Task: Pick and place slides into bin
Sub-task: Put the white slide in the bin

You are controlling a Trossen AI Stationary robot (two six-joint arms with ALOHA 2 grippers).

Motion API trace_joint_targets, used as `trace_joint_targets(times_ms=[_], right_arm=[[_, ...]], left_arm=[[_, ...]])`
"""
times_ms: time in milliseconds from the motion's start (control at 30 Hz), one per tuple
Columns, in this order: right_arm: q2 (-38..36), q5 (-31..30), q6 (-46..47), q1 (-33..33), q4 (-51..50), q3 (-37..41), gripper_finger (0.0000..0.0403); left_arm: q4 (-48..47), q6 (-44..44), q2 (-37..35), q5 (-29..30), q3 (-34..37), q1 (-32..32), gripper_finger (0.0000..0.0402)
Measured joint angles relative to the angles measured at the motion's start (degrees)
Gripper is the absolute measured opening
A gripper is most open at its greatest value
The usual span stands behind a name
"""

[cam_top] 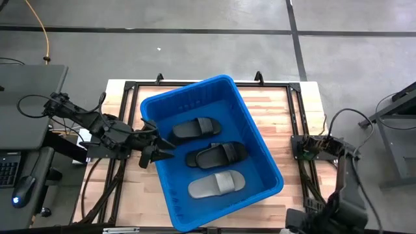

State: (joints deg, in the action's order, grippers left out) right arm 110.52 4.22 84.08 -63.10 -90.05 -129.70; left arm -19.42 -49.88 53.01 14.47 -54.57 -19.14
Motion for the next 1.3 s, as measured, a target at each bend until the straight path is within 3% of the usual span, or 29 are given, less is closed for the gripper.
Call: trace_joint_targets(times_ms=[133,567,800,867,1000,1133,1300], right_arm=[[-0.1,-5.3,1.4,0.0,0.2,-5.4,0.0000],[-7.2,-16.3,4.0,1.0,3.6,-4.9,0.0000],[-11.8,-39.1,3.0,5.0,4.0,-5.3,0.0000],[-12.9,-42.6,1.7,7.1,5.2,-5.3,0.0000],[-13.5,-43.1,-3.3,12.4,8.4,-5.3,0.0000],[-13.5,-39.9,-11.5,18.1,14.9,-5.3,0.0000],[-13.4,-38.9,-18.0,23.4,21.4,-5.3,0.0000]], left_arm=[[0.0,-0.9,0.0,-1.0,0.0,0.0,0.0244],[0.1,-2.5,0.0,-9.9,0.0,0.0,0.0244],[8.1,1.0,0.0,-8.3,0.0,0.0,0.0244],[11.3,2.2,0.0,-6.6,0.0,0.0,0.0244],[16.3,4.5,0.0,-2.8,0.0,0.0,0.0244],[20.5,4.5,0.0,0.4,0.0,0.0,0.0244],[21.9,4.8,0.0,0.5,0.0,0.0,0.0256]])
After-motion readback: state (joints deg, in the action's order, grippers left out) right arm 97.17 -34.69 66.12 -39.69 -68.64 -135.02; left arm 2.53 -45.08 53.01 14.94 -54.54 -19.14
